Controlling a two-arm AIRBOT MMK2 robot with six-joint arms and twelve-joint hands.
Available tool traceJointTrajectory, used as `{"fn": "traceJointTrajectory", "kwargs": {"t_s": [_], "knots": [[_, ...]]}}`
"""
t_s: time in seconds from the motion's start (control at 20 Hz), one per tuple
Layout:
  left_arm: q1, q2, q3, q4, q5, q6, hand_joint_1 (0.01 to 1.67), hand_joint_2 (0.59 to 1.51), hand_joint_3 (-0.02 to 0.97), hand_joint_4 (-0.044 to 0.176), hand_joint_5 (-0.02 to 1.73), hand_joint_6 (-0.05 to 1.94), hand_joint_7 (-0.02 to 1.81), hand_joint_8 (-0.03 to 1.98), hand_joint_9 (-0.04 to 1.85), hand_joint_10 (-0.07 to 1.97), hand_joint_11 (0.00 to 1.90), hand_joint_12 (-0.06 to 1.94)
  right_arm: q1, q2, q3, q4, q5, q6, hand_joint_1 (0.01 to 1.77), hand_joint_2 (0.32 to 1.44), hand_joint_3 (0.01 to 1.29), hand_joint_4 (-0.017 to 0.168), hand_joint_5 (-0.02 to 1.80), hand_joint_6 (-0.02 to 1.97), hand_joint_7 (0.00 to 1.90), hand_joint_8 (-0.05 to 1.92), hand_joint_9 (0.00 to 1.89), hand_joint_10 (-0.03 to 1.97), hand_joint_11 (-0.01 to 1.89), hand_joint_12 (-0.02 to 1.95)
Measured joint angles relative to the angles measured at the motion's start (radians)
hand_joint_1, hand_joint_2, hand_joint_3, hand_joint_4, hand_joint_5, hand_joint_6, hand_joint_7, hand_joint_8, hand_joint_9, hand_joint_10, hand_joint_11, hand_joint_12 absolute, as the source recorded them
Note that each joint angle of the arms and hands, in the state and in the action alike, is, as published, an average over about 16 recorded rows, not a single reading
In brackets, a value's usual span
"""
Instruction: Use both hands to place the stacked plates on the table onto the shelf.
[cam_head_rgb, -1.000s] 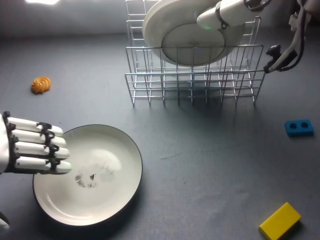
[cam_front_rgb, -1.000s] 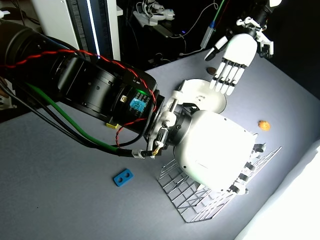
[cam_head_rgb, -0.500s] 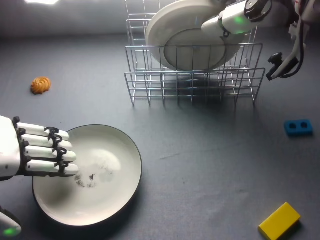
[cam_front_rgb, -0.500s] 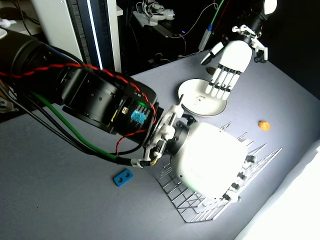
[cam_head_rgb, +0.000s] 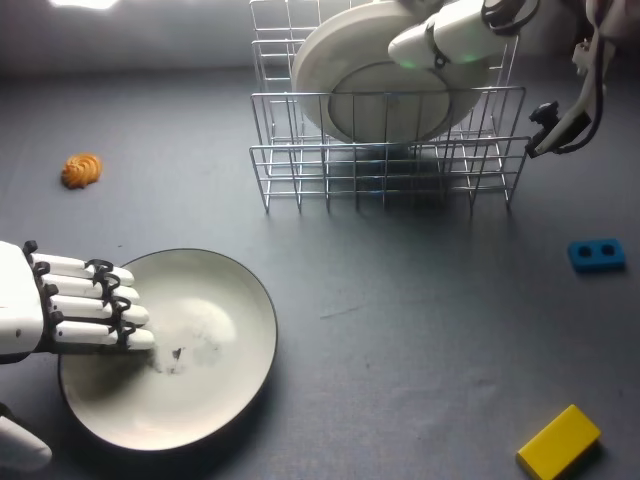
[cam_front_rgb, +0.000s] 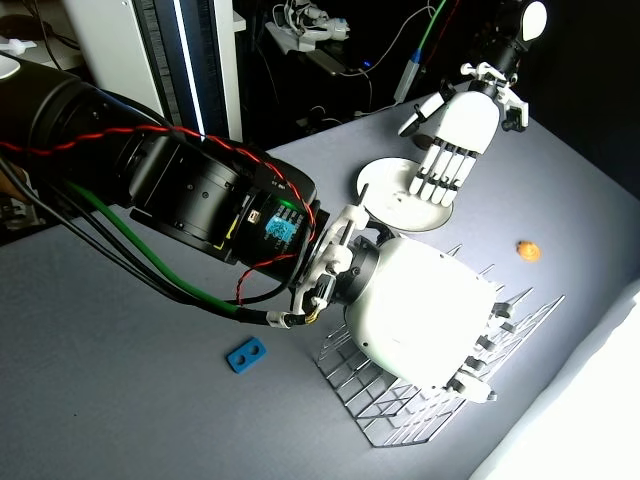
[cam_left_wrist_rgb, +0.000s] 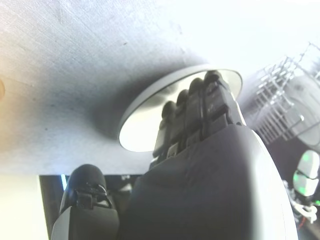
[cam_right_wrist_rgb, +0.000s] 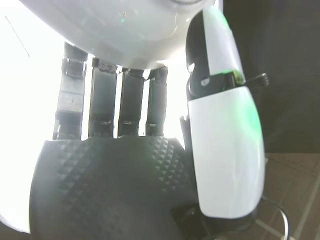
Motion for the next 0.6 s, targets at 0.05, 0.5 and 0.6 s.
{"fn": "traceJointTrajectory", "kwargs": {"t_s": [0.05, 0.5, 0.6], "knots": [[0.005, -0.001, 0.002, -0.009, 0.005, 0.000, 0.02, 1.128, 0.020, 0.003, 0.02, 0.00, 0.02, 0.01, 0.02, 0.01, 0.02, -0.02, 0.007, 0.004, -0.008, -0.012, 0.006, 0.001, 1.13, 1.05, 0.01, -0.005, 0.90, 0.25, 0.98, 0.05, 0.93, 0.22, 0.45, 1.25], [0.066, 0.006, -0.003, -0.091, 0.035, 0.001, 0.02, 1.125, 0.020, -0.002, 0.00, -0.01, 0.01, 0.00, 0.02, 0.01, 0.02, -0.03, 0.060, 0.048, -0.146, -0.284, 0.097, -0.021, 1.12, 1.03, 0.01, -0.002, 0.83, 0.04, 0.86, 0.01, 0.82, 0.08, 0.34, 1.19], [0.082, 0.009, -0.007, -0.108, 0.037, 0.001, 0.02, 1.124, 0.020, -0.003, 0.00, -0.02, 0.01, 0.00, 0.02, 0.01, 0.02, -0.03, 0.061, 0.053, -0.186, -0.364, 0.121, -0.039, 1.11, 1.02, 0.01, -0.001, 0.73, 0.03, 0.75, 0.01, 0.72, 0.07, 0.29, 1.05]]}}
